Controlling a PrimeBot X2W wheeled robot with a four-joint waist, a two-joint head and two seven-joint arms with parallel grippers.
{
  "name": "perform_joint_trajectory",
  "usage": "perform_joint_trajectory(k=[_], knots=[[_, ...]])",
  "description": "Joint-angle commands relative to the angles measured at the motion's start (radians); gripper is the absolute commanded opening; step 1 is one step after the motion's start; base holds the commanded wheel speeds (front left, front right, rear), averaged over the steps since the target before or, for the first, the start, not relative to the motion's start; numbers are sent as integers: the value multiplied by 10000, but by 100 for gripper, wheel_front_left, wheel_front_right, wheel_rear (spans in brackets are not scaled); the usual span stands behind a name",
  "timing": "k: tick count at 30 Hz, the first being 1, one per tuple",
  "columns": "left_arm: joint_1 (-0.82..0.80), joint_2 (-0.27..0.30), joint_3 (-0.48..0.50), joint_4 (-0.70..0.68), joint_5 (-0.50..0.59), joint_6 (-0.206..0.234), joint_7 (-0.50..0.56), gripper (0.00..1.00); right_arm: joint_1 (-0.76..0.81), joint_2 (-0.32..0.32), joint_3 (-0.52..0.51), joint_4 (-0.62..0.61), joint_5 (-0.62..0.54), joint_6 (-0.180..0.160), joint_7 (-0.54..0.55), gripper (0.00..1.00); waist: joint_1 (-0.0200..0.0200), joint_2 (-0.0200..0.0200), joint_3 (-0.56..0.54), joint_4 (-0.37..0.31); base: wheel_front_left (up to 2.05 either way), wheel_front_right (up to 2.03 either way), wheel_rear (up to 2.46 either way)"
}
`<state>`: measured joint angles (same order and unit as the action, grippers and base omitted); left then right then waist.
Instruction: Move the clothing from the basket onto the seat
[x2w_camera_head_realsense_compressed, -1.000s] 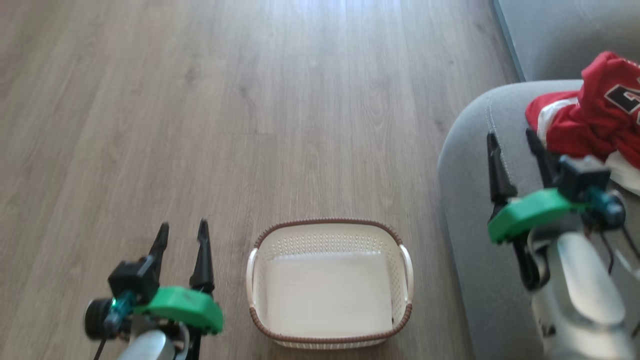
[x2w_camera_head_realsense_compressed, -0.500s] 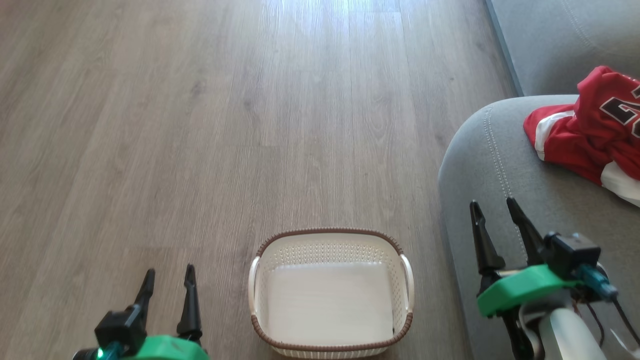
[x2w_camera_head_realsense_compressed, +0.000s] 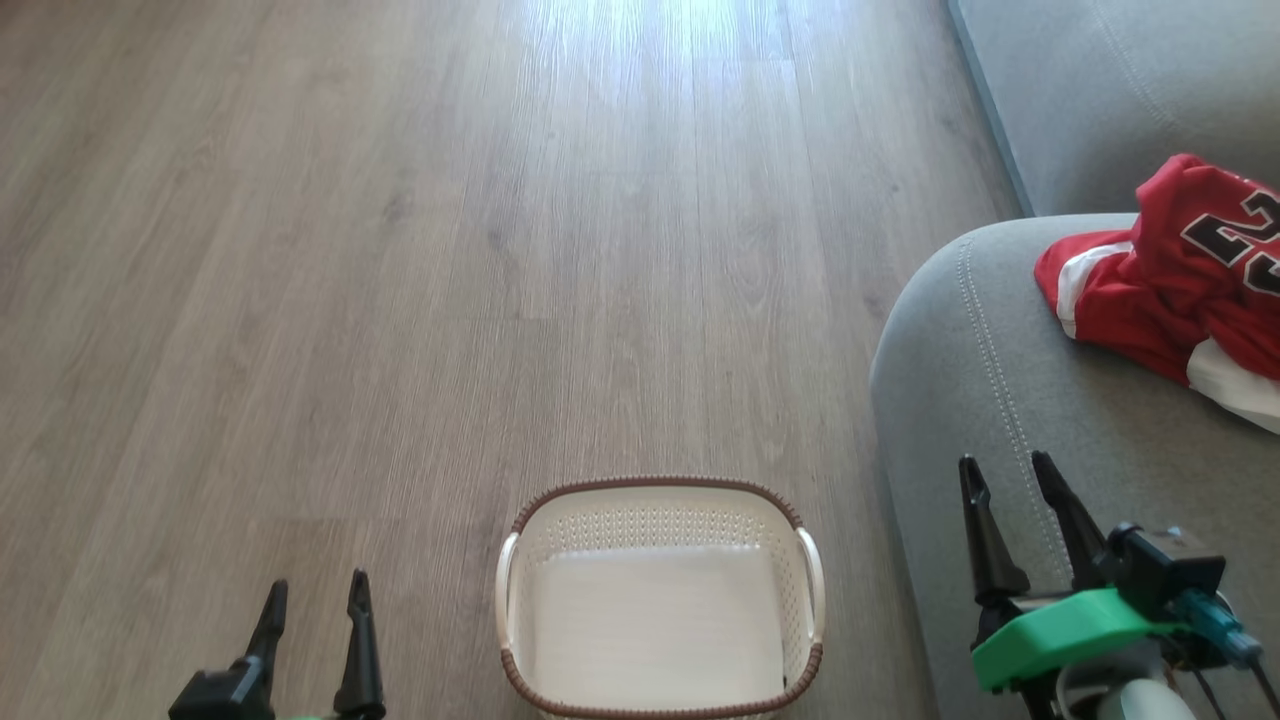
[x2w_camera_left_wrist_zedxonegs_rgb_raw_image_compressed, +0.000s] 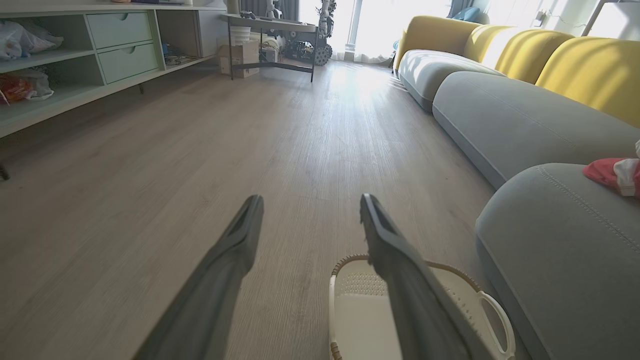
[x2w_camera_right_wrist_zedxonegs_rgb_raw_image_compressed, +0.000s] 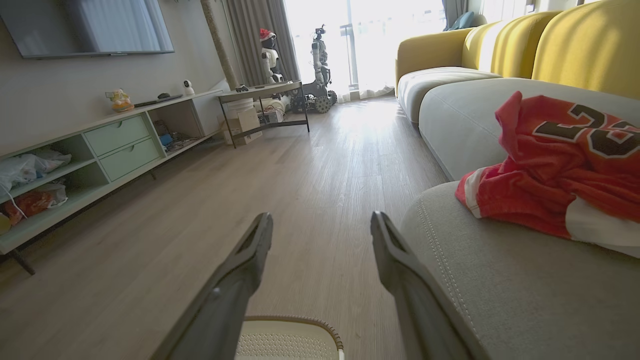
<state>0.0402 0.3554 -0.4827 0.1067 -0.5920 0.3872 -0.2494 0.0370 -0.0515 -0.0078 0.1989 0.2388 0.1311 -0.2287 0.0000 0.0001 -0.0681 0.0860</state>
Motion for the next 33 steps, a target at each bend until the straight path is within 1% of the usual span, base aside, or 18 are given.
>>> perform_joint_trajectory(k=[1, 11, 31, 32, 33], knots=[[-248, 147, 486, -351, 152, -17, -124, 100, -168, 12, 193, -384, 99, -4, 26, 100, 0, -1, -34, -8, 0, 0, 0], [-1, 65, 525, -341, 273, -93, -124, 100, 10, 12, 246, -358, 120, -4, 101, 100, 0, -1, -81, -39, 0, 0, 0], [-22, -13, 579, -232, 341, -157, -124, 100, -39, 12, 260, -196, 139, -4, 164, 100, 0, -1, -36, -21, 0, 0, 0], [346, -106, 143, 16, 224, -179, 1, 0, 236, 15, 34, 109, 91, 0, 188, 0, 0, -1, -34, -20, 0, 0, 0], [352, -136, 116, 123, 208, -180, 15, 0, 240, 15, 45, 240, 92, 0, 189, 0, 0, -1, -34, -20, 0, 0, 0]])
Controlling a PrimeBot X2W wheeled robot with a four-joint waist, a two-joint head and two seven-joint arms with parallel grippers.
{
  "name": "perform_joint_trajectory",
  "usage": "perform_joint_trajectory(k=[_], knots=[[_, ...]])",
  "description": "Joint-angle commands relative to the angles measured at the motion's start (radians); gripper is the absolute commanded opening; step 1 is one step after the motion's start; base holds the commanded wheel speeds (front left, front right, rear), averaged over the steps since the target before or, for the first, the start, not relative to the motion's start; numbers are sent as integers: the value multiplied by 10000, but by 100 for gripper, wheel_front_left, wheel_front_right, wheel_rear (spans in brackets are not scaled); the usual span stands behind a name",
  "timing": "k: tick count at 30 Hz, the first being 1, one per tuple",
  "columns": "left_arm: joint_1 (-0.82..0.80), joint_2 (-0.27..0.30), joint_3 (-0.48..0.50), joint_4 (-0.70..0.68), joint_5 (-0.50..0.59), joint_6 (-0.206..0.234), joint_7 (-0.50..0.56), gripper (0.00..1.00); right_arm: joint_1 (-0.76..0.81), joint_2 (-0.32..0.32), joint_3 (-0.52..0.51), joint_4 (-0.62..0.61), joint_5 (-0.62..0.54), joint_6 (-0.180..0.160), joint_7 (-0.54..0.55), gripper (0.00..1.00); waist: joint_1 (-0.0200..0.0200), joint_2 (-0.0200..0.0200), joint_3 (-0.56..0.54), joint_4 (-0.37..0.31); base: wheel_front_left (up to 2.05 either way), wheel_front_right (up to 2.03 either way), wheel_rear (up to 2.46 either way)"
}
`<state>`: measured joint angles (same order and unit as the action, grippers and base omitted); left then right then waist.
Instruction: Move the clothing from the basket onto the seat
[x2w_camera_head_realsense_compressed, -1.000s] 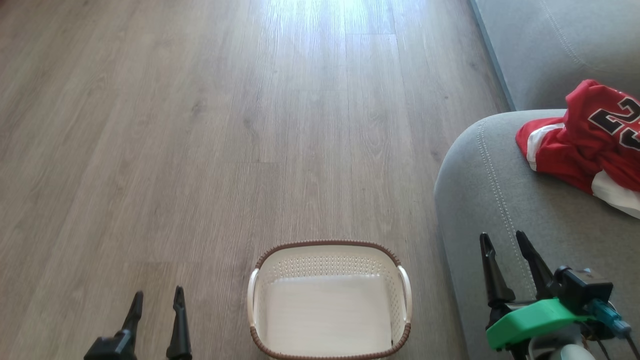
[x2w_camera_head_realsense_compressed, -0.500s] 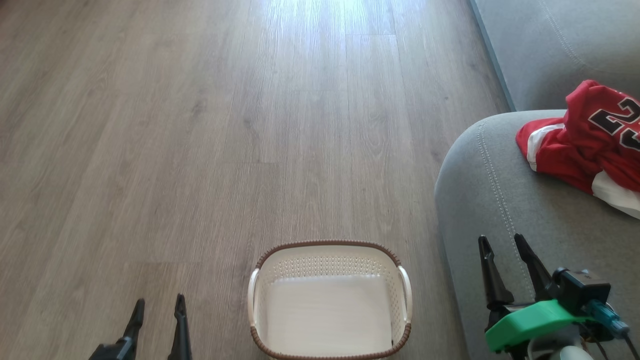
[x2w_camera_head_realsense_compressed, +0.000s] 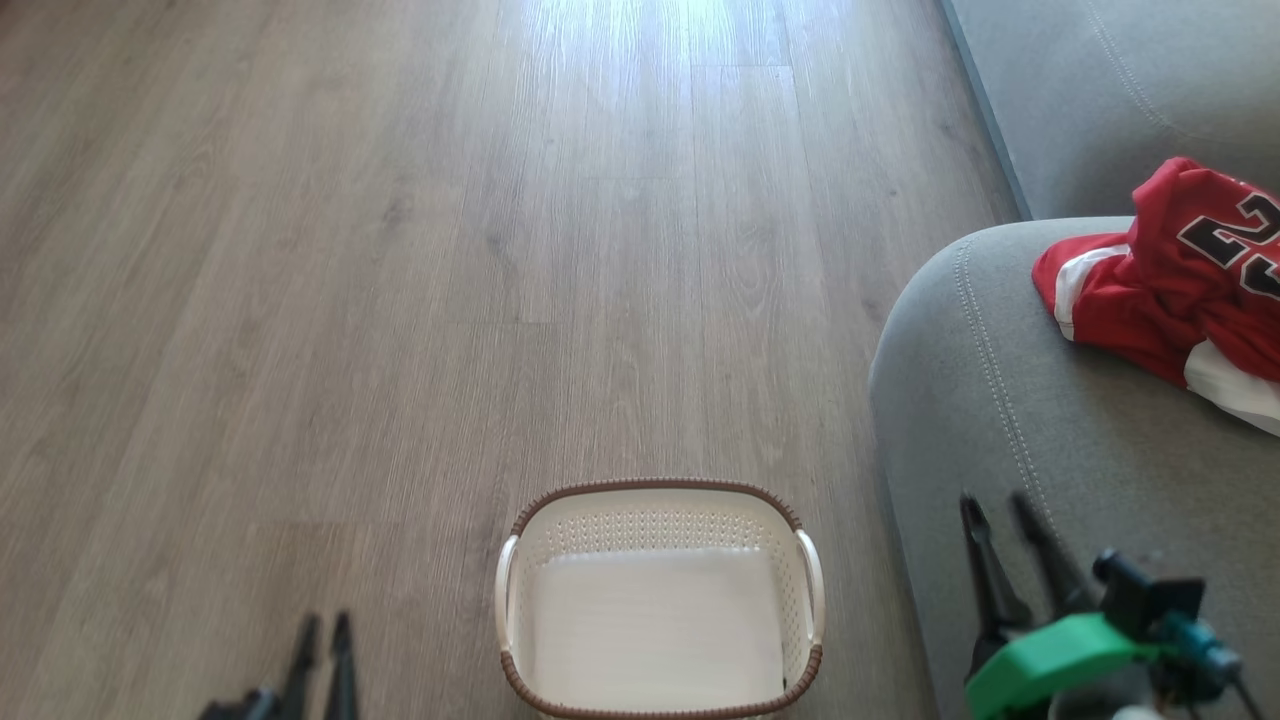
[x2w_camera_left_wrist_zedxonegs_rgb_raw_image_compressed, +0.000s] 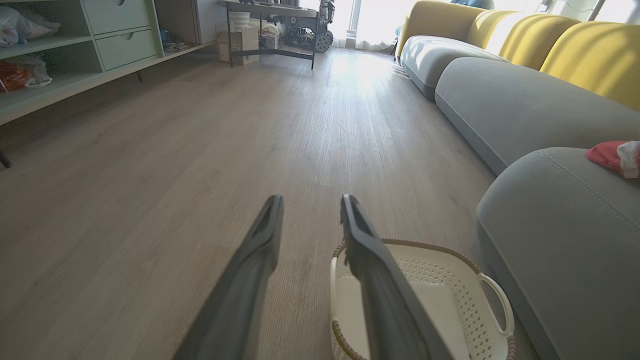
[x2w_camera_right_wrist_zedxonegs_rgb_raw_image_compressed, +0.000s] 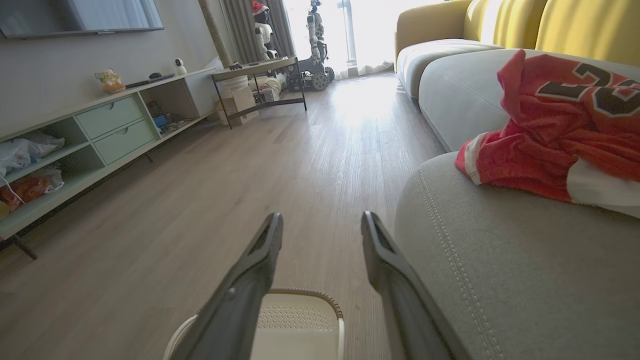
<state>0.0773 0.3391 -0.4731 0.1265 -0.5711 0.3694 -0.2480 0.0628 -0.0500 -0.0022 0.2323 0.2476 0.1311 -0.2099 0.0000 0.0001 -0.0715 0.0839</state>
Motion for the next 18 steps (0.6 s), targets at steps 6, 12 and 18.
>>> perform_joint_trajectory(k=[6, 12, 18], knots=[[116, -237, 59, 352, -264, -88, 82, 0, 137, 2, 9, 461, 334, 0, 94, 0, 0, -1, 19, -23, 0, 0, 0], [10, -374, 378, 343, -862, -319, 271, 0, 21, 2, -55, 446, 1096, 0, 274, 0, 0, -1, 58, -70, 0, 0, 0], [-70, -473, 605, 347, -1285, -489, 404, 0, -61, 1, -100, 436, 1637, 0, 400, 0, 0, -1, 85, -104, 0, 0, 0]])
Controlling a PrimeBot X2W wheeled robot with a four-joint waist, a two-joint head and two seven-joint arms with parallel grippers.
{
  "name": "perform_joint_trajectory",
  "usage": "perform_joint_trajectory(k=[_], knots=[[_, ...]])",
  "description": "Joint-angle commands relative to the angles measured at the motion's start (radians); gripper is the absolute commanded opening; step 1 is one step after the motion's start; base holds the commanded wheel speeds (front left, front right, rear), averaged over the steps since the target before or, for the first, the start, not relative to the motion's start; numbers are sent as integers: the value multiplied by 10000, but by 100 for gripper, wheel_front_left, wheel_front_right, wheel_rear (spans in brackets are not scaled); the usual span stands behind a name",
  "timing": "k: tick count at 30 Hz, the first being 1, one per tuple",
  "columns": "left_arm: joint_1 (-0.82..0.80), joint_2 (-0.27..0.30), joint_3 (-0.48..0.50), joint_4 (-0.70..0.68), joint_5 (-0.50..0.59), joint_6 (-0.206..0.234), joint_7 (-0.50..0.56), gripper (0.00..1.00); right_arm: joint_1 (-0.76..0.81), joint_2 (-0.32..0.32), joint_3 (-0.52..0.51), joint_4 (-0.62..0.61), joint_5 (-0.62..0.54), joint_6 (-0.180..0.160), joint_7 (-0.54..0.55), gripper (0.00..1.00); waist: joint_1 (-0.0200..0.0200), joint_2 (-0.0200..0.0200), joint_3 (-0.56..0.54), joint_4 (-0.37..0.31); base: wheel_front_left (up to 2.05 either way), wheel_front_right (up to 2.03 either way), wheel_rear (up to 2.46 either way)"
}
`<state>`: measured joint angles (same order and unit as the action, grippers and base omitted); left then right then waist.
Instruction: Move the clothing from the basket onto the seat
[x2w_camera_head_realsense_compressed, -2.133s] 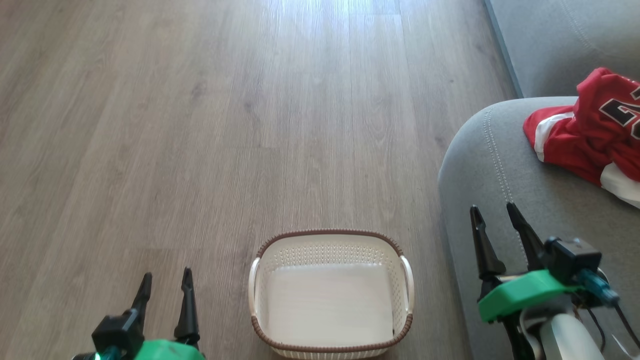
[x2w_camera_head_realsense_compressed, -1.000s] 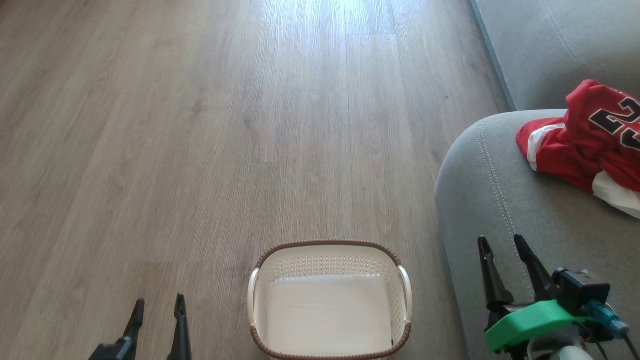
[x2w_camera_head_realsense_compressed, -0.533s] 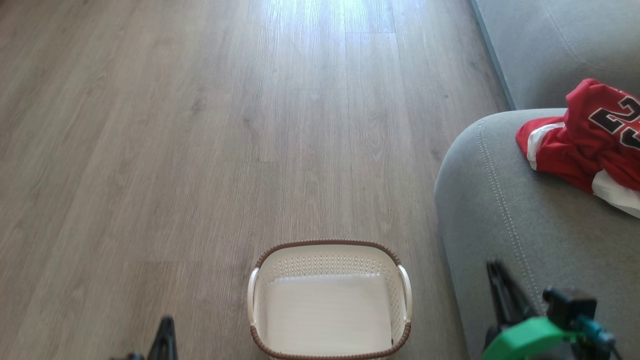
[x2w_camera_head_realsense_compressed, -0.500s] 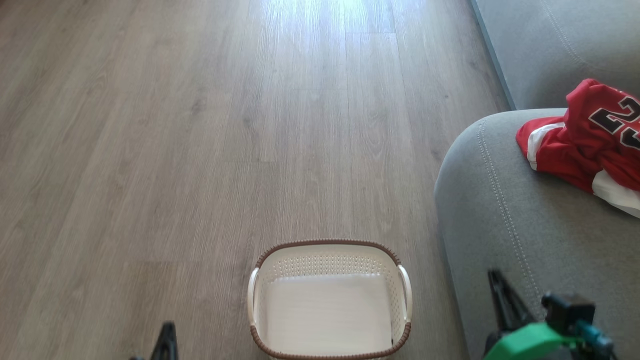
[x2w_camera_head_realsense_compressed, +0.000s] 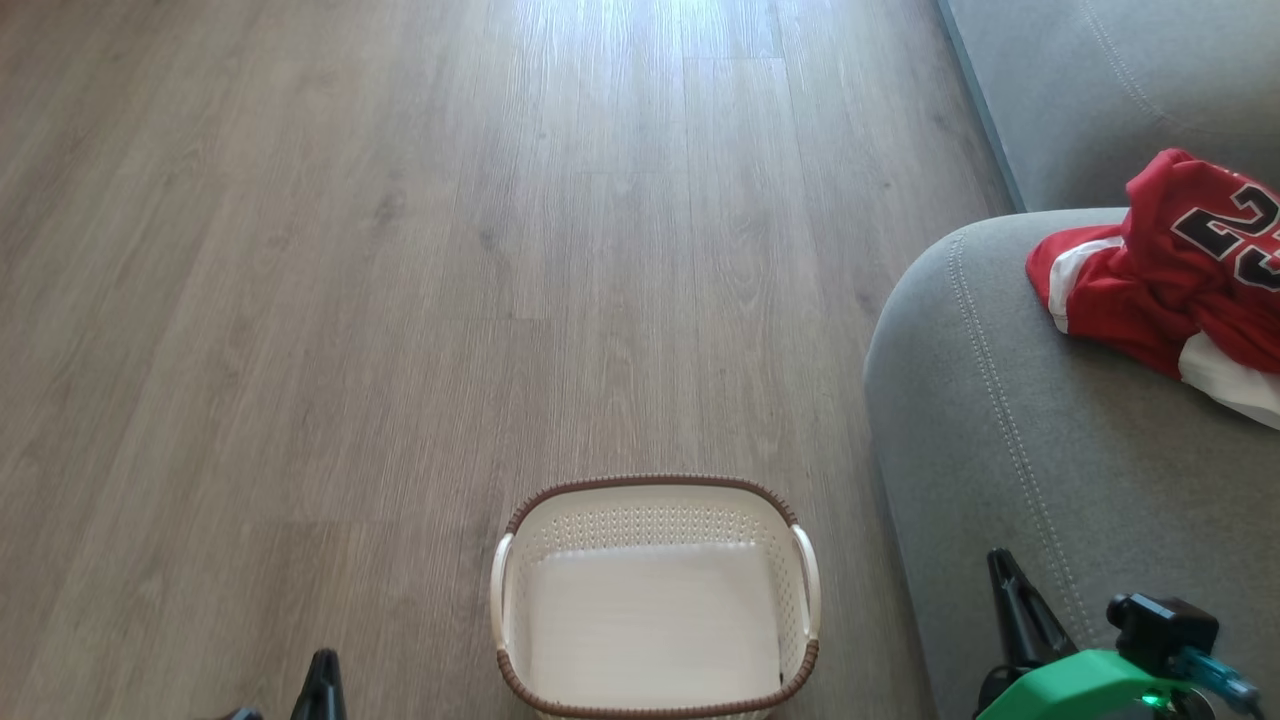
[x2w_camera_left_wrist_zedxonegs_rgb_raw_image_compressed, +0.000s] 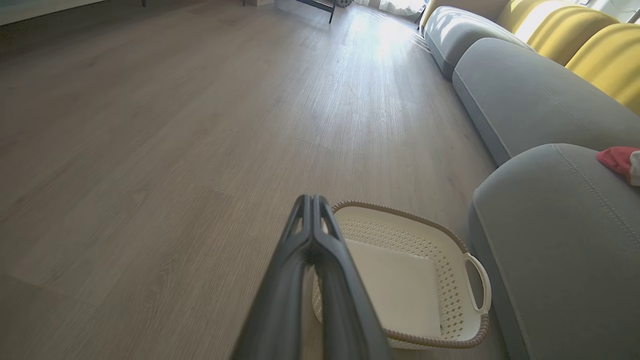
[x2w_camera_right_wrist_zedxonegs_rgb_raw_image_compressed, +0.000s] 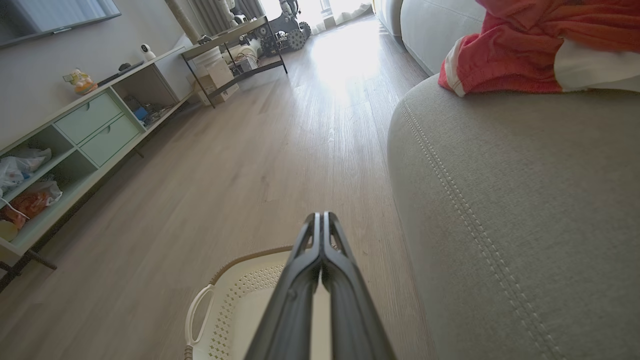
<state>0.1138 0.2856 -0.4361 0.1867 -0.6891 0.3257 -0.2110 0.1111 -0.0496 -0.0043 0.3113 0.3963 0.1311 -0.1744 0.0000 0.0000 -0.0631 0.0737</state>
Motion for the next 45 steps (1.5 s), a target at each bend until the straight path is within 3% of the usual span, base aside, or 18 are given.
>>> perform_joint_trajectory(k=[1, 45], knots=[[-451, 42, 280, -254, -190, -86, 61, 0, -560, -3, -88, -356, 259, 0, 71, 0, 0, 0, 6, -8, 0, 0, 0], [-1139, -850, 2302, -270, -3909, -1554, 1260, 0, -1316, -43, -461, -410, 5081, -2, 1175, 0, 0, 0, 246, -304, 0, 0, 0]])
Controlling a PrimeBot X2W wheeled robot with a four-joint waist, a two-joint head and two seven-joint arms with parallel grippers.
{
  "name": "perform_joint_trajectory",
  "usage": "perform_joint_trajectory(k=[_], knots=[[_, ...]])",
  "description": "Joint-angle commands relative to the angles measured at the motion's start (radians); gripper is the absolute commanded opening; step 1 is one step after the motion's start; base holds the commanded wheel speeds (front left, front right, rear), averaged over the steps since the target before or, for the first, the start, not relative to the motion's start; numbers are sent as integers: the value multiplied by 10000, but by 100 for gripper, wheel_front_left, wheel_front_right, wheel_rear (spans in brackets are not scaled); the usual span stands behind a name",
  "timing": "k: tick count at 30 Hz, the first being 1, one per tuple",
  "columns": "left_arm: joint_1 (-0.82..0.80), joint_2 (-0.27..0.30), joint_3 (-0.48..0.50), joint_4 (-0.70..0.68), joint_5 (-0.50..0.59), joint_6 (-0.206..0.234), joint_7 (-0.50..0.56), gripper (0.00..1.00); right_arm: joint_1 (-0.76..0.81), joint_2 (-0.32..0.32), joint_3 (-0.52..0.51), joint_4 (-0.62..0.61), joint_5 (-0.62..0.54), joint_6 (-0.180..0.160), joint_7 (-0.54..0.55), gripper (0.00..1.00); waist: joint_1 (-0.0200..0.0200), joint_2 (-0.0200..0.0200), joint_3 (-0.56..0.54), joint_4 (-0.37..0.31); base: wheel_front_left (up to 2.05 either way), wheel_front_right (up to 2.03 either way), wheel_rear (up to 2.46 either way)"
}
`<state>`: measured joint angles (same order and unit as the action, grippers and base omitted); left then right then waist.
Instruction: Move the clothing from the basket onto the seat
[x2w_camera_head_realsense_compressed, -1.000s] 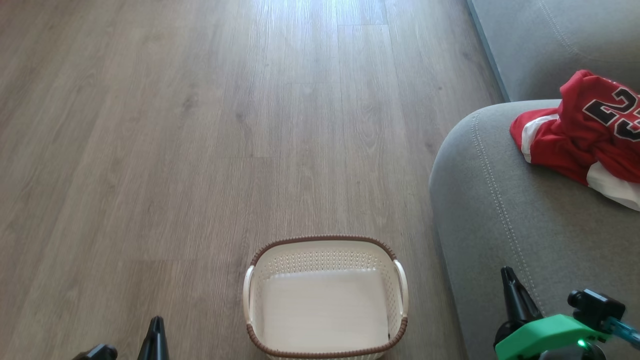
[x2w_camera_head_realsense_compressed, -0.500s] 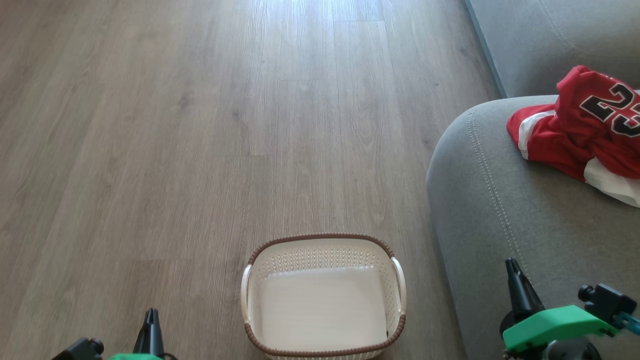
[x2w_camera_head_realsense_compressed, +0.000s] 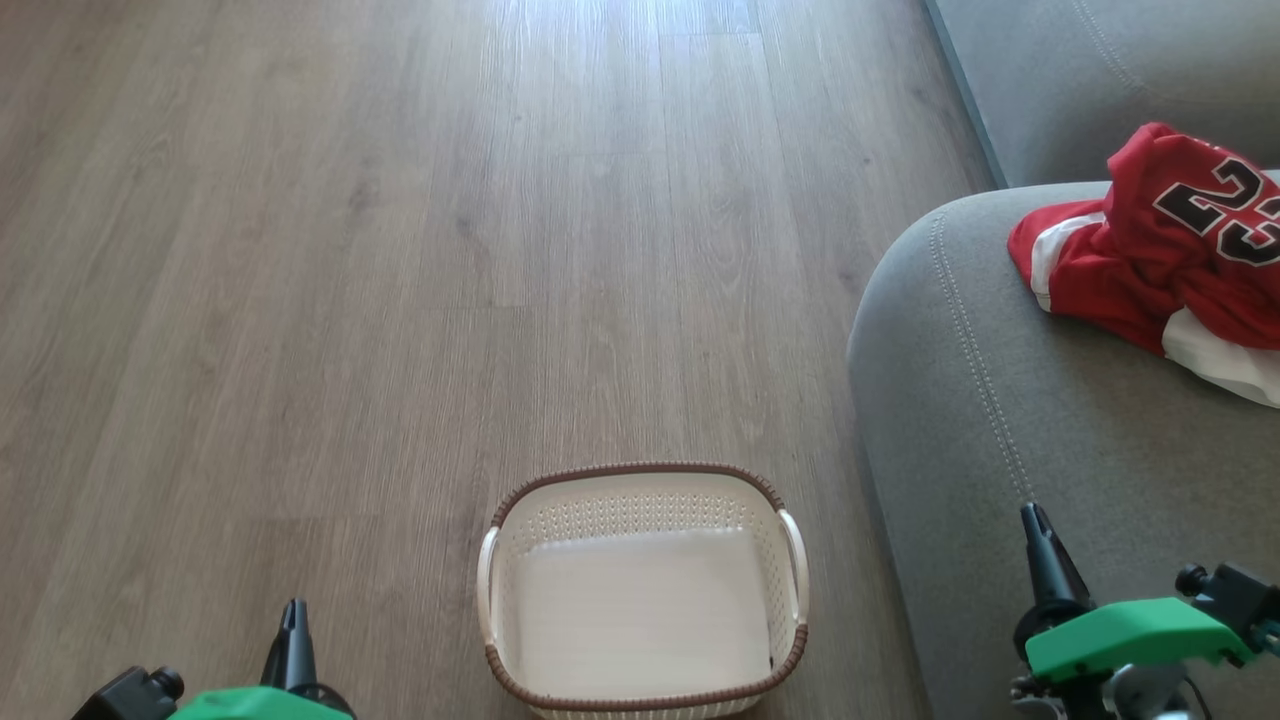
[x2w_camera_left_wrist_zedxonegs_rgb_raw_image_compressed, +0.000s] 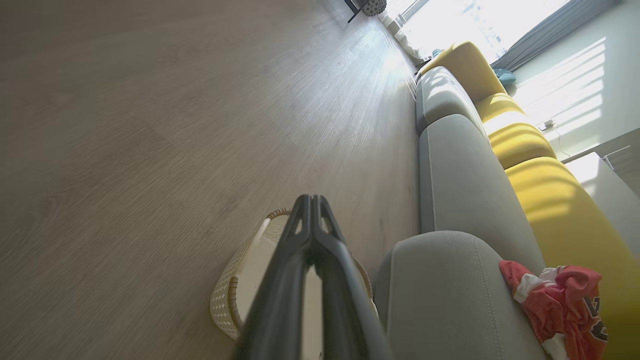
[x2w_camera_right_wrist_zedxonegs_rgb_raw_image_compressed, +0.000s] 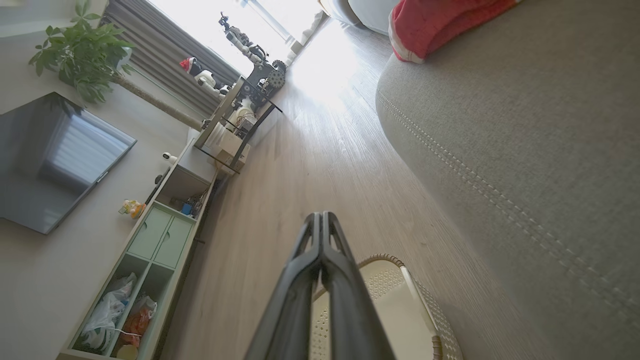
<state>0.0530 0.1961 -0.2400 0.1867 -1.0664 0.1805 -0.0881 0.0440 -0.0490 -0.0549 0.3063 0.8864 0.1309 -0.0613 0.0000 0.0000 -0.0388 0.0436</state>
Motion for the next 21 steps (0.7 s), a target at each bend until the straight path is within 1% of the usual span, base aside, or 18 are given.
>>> perform_joint_trajectory(k=[1, 21], knots=[[-546, 25, 386, -271, -220, -136, 58, 0, -662, -50, 38, -361, 290, 0, 68, 0, 0, 0, 8, -10, 0, 0, 0], [-856, -390, 1316, -288, -1902, -799, 612, 0, -1002, -102, -88, -386, 2522, 0, 536, 0, 0, 0, 117, -144, 0, 0, 0]])
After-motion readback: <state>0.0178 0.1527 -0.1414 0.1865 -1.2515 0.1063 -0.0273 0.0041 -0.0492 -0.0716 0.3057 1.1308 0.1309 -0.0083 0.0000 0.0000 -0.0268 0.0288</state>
